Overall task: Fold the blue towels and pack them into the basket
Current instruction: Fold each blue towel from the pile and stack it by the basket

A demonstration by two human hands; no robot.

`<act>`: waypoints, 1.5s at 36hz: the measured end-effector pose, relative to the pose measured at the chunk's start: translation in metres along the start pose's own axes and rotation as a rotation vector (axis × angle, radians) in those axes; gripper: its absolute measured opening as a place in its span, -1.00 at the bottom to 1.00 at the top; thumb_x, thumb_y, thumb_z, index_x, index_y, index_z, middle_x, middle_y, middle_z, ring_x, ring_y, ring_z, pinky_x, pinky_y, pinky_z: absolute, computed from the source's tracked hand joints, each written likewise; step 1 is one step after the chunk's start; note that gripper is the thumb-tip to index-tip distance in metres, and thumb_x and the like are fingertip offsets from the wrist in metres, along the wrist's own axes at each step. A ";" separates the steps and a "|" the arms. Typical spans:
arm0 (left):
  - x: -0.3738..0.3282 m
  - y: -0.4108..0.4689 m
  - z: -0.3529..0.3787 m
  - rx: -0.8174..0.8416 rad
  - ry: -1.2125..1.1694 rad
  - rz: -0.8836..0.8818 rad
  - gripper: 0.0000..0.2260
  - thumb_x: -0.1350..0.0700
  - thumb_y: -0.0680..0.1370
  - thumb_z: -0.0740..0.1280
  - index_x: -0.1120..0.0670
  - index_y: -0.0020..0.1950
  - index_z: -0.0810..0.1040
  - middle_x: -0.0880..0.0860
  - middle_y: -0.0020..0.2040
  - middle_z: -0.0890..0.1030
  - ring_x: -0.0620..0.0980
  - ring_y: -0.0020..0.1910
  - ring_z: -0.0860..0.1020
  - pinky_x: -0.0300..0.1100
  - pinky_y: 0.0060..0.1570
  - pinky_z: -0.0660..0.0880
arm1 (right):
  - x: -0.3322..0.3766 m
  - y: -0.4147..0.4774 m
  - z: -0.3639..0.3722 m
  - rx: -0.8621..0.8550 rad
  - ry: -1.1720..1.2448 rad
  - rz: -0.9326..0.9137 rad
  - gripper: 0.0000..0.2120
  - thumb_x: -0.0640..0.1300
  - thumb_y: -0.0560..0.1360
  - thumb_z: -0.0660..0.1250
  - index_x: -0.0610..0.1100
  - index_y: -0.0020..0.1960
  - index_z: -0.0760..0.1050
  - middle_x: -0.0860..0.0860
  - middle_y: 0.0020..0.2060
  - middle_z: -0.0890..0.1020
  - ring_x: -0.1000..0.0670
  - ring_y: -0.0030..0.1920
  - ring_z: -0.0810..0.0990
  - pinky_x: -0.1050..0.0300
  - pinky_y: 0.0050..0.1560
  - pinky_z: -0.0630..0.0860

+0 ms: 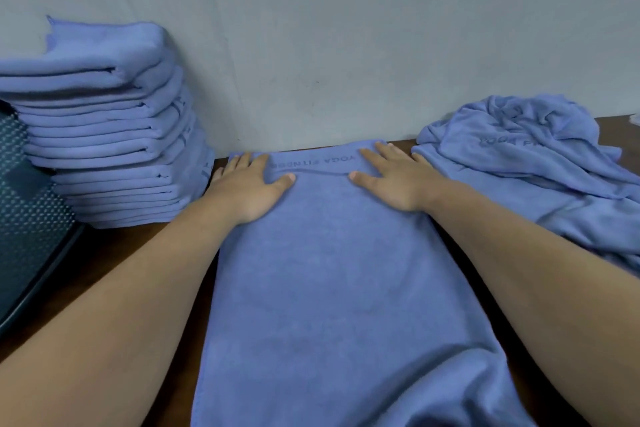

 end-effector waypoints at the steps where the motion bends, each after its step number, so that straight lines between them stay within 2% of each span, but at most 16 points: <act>1: 0.000 0.002 0.000 -0.010 -0.006 0.002 -0.19 -0.51 0.59 0.02 -0.12 0.73 0.04 -0.02 0.74 0.00 0.05 0.72 -0.07 0.07 0.66 -0.06 | 0.000 0.000 0.000 -0.005 0.006 0.003 -0.19 0.53 0.58 -0.07 0.18 0.72 -0.05 0.08 0.72 -0.10 0.08 0.69 -0.18 -0.18 0.66 -0.18; 4: 0.000 0.002 0.000 -0.078 -0.089 0.012 -0.25 -0.46 0.62 0.08 -0.08 0.71 0.14 -0.02 0.72 0.12 0.07 0.71 0.04 0.06 0.65 0.02 | 0.000 0.001 0.001 -0.051 0.029 0.000 -0.21 0.52 0.59 -0.06 0.18 0.71 0.02 0.05 0.72 -0.03 0.05 0.70 -0.11 -0.18 0.67 -0.12; 7: 0.005 -0.003 -0.003 -0.217 -0.343 0.046 -0.43 -0.30 0.69 0.15 -0.03 0.62 0.33 0.01 0.61 0.38 0.04 0.60 0.31 -0.05 0.53 0.25 | -0.004 -0.003 -0.004 -0.210 0.202 -0.035 -0.30 0.42 0.64 0.01 0.09 0.67 0.22 0.02 0.68 0.20 0.00 0.67 0.13 -0.16 0.66 0.06; 9: 0.008 -0.013 -0.006 -0.297 -0.517 0.085 -0.61 -0.20 0.73 0.18 -0.04 0.46 0.50 -0.05 0.42 0.57 -0.05 0.41 0.49 -0.17 0.33 0.36 | -0.007 -0.012 -0.009 -0.327 0.361 -0.095 -0.37 0.35 0.65 0.07 0.03 0.57 0.40 0.04 0.57 0.41 0.02 0.57 0.34 -0.11 0.60 0.24; 12: 0.010 -0.039 -0.010 -0.329 -0.640 0.146 -0.81 -0.07 0.75 0.20 -0.08 0.16 0.59 -0.17 0.13 0.65 -0.23 0.14 0.57 -0.27 0.16 0.43 | -0.011 -0.032 -0.011 -0.406 0.514 -0.172 -0.64 0.14 0.71 0.22 0.01 0.38 0.57 0.13 0.32 0.61 0.12 0.34 0.53 0.00 0.45 0.42; 14: 0.010 -0.058 -0.011 -0.339 -0.653 0.170 -0.82 -0.03 0.75 0.20 -0.06 0.10 0.59 -0.14 0.08 0.65 -0.32 0.07 0.55 -0.45 0.07 0.39 | -0.010 -0.051 -0.011 -0.427 0.556 -0.201 -0.75 0.05 0.72 0.26 0.00 0.29 0.61 0.17 0.21 0.64 0.13 0.24 0.58 0.08 0.38 0.47; 16: 0.009 -0.079 -0.012 -0.333 -0.646 0.174 -0.83 0.00 0.75 0.22 -0.06 0.07 0.58 -0.12 0.05 0.65 -0.31 0.03 0.55 -0.52 -0.06 0.35 | -0.010 -0.072 -0.011 -0.432 0.601 -0.192 -0.77 0.03 0.72 0.27 0.01 0.27 0.63 0.18 0.18 0.66 0.15 0.22 0.59 0.19 0.33 0.46; 19: 0.009 -0.113 -0.010 -0.294 -0.629 0.179 -0.86 -0.02 0.74 0.24 -0.10 0.08 0.58 -0.15 0.04 0.65 -0.31 0.03 0.56 -0.49 -0.08 0.35 | -0.011 -0.105 -0.011 -0.413 0.642 -0.156 -0.78 0.05 0.71 0.28 0.05 0.25 0.65 0.20 0.20 0.66 0.27 0.25 0.55 0.35 0.31 0.41; 23: 0.012 -0.160 -0.011 -0.290 -0.646 0.202 -0.87 -0.01 0.73 0.27 -0.09 0.06 0.60 -0.14 0.04 0.66 -0.23 0.08 0.59 -0.38 0.04 0.43 | -0.013 -0.154 -0.014 -0.412 0.658 -0.132 -0.78 0.05 0.71 0.27 0.06 0.23 0.65 0.23 0.18 0.66 0.41 0.19 0.52 0.55 0.17 0.33; 25: 0.014 -0.183 -0.011 -0.280 -0.625 0.208 -0.86 -0.02 0.73 0.27 -0.09 0.05 0.60 -0.12 0.03 0.66 -0.17 0.07 0.60 -0.26 0.06 0.47 | -0.014 -0.177 -0.014 -0.422 0.657 -0.128 -0.79 0.03 0.72 0.27 0.06 0.22 0.65 0.22 0.17 0.66 0.42 0.18 0.52 0.52 0.19 0.34; 29: 0.015 -0.224 -0.011 -0.253 -0.588 0.227 -0.83 -0.03 0.74 0.24 -0.12 0.05 0.61 -0.14 0.03 0.64 -0.18 0.07 0.58 -0.21 0.08 0.45 | -0.016 -0.223 -0.012 -0.386 0.690 -0.114 -0.79 0.08 0.72 0.24 0.12 0.20 0.64 0.24 0.15 0.66 0.27 0.21 0.58 0.19 0.27 0.47; 36: 0.014 -0.301 -0.011 -0.232 -0.637 0.254 -0.85 0.00 0.73 0.28 -0.11 0.05 0.63 -0.15 0.06 0.65 -0.10 0.15 0.60 -0.11 0.20 0.49 | -0.008 -0.312 -0.011 -0.359 0.705 -0.090 -0.82 -0.05 0.67 0.36 0.24 0.15 0.58 0.33 0.17 0.61 0.34 0.20 0.55 0.36 0.16 0.41; 41: 0.009 -0.363 -0.014 -0.227 -0.668 0.340 -0.90 0.14 0.69 0.37 -0.03 0.02 0.64 -0.03 0.00 0.63 0.06 0.04 0.61 -0.03 0.12 0.53 | -0.003 -0.372 -0.008 -0.334 0.696 -0.184 -0.71 -0.34 0.57 0.39 0.06 0.03 0.62 0.13 0.10 0.63 0.05 0.18 0.60 0.18 0.18 0.50; 44: 0.004 -0.405 -0.022 -0.322 -0.601 0.451 -0.94 0.09 0.64 0.38 -0.06 -0.02 0.60 -0.05 -0.04 0.61 0.06 -0.01 0.58 0.00 0.03 0.50 | -0.001 -0.401 -0.008 -0.279 0.651 -0.260 -0.62 -0.41 0.50 0.41 0.11 -0.02 0.63 0.07 0.06 0.64 -0.05 0.17 0.58 0.05 0.16 0.50; 49: -0.010 -0.456 -0.018 -0.404 -0.256 0.765 -0.92 0.01 0.56 0.49 -0.04 -0.01 0.63 -0.14 -0.03 0.55 -0.04 -0.05 0.52 0.01 -0.05 0.48 | 0.005 -0.425 -0.004 -0.167 0.468 -0.384 -0.64 -0.26 0.48 0.49 0.20 0.08 0.63 0.20 0.14 0.64 -0.01 0.25 0.54 0.08 0.22 0.47; 54: -0.021 -0.460 0.005 -0.276 0.056 0.881 -0.71 -0.31 0.59 0.40 -0.12 0.11 0.67 -0.15 0.03 0.55 -0.09 0.00 0.49 -0.19 0.05 0.41 | 0.009 -0.423 0.001 -0.247 0.330 -0.391 -0.82 -0.04 0.59 0.48 0.25 0.07 0.63 0.35 0.11 0.61 0.11 0.22 0.55 0.07 0.19 0.52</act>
Point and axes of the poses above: each hand's wrist, its own y-axis towards the middle knuckle, its own z-axis out of the palm, x = y × z, the point moved 3 cm from there along y, towards the middle knuckle
